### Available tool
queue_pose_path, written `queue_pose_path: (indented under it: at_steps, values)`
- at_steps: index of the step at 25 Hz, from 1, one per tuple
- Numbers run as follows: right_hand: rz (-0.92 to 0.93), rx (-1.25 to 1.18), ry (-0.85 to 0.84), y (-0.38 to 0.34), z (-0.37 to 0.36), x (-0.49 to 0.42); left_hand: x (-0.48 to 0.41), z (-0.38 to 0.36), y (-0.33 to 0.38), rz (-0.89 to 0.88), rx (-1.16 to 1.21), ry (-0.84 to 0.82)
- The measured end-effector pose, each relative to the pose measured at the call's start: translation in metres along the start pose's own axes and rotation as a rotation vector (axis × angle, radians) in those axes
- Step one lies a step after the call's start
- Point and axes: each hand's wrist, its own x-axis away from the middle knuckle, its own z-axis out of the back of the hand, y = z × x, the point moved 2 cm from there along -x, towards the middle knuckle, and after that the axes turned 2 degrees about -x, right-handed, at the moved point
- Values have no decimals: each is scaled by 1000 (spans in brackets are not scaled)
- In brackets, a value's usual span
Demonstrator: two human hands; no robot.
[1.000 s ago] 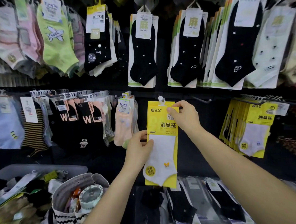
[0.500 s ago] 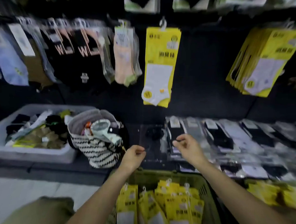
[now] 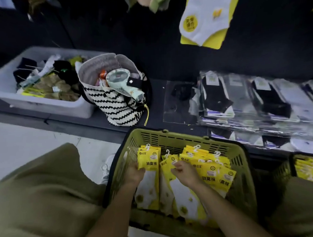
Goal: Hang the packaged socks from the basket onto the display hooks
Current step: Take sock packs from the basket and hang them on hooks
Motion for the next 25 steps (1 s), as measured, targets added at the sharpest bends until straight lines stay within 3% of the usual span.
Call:
queue_pose_path:
  at_steps: [4, 9, 15, 19, 21, 22, 24, 25]
  values:
    - [-88, -101, 19, -28, -38, -56, -25, 0, 0, 9, -10, 36]
    - [-269, -262, 24, -34, -66, -101, -46, -7, 3, -36, 57, -76]
    - [-78, 20, -46, -36, -58, -89, -54, -16, 1, -64, 87, -101]
    - [-36, -193, -125, -17, -36, -55, -43, -20, -7, -19, 4, -173]
    - [-19, -243, -40, -6, -21, -39, -37, -18, -6, -5, -63, -244]
    - [-7, -224, 88, -1, -13, -33, -34, -16, -6, 6, -45, -249]
    - [-19, -45, 362, 11, 1, -22, -26, -13, -6, 16, 54, -224]
    - [-42, 92, 415, 15, 4, -18, -21, -11, -6, 13, 100, -203]
